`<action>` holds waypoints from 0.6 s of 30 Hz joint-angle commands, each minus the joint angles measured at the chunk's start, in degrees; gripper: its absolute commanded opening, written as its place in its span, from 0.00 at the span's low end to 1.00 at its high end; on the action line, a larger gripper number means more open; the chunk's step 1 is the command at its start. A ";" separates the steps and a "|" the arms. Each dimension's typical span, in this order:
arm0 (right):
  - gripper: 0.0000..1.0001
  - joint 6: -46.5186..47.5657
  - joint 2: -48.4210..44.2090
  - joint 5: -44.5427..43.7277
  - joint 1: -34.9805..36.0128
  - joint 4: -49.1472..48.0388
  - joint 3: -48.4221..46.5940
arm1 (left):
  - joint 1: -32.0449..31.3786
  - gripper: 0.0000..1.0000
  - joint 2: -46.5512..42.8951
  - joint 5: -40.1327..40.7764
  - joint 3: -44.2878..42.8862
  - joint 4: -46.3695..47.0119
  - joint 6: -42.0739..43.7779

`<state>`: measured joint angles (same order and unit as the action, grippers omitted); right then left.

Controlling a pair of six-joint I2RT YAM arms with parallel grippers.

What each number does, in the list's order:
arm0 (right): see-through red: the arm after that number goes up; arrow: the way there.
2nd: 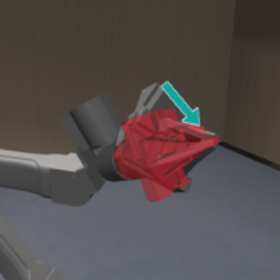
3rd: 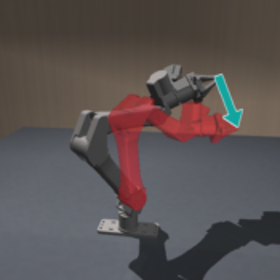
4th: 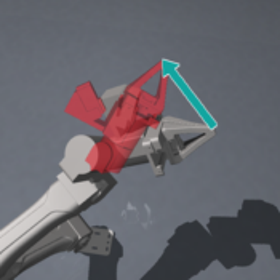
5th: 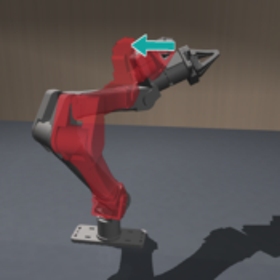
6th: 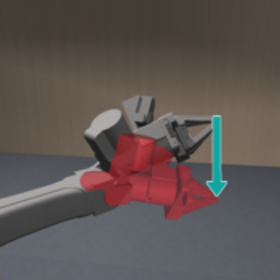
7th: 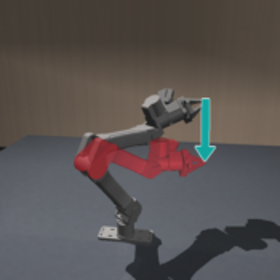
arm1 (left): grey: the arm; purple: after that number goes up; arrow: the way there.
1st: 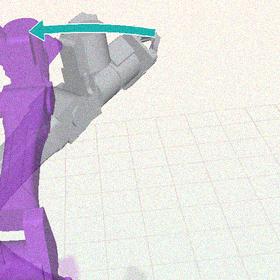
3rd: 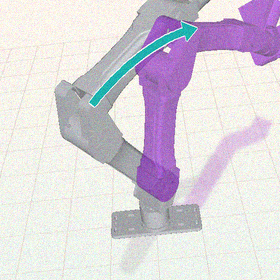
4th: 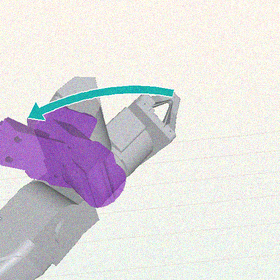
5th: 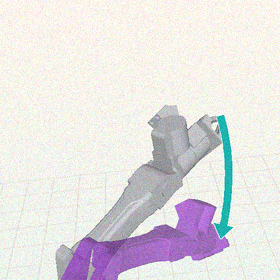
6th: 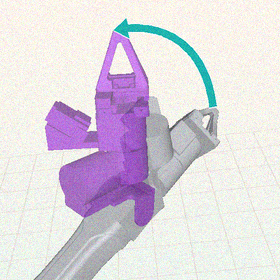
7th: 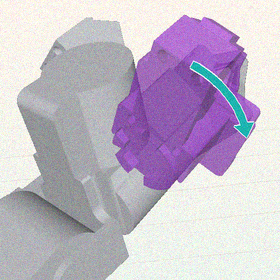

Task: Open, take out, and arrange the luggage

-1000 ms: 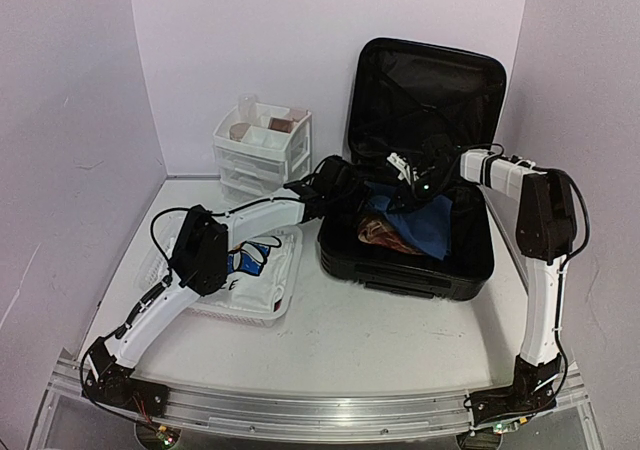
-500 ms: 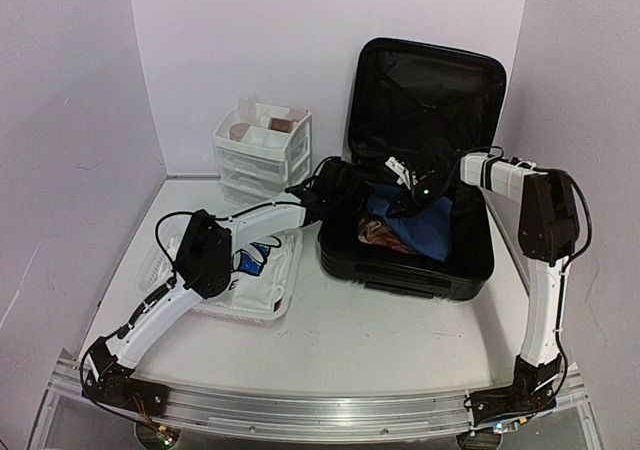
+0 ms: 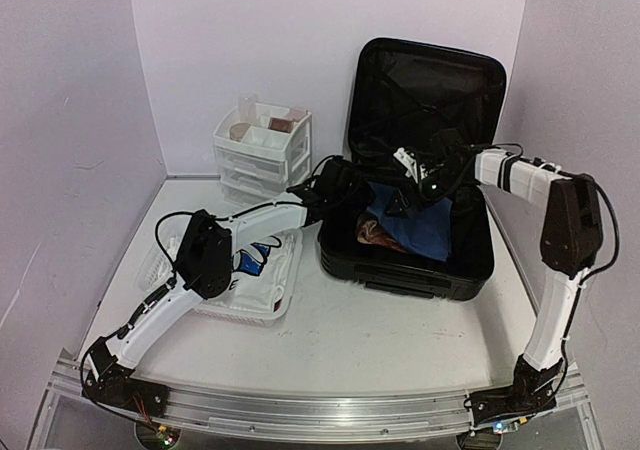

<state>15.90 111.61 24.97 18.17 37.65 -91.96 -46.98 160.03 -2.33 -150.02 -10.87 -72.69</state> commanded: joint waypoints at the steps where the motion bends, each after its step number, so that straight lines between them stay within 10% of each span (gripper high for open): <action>1: 0.98 -4.58 -13.62 -5.41 0.11 -5.45 3.47 | -1.07 0.00 -8.91 0.30 -2.57 4.58 18.40; 18: 0.98 -7.61 -33.55 -9.61 0.20 -7.09 17.05 | -4.73 0.00 -36.39 2.63 24.27 5.07 35.66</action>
<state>9.56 82.87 16.75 18.20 31.70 -74.67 -52.14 136.40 -2.09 -133.69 -9.61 -39.88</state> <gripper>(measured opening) 0.983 0.047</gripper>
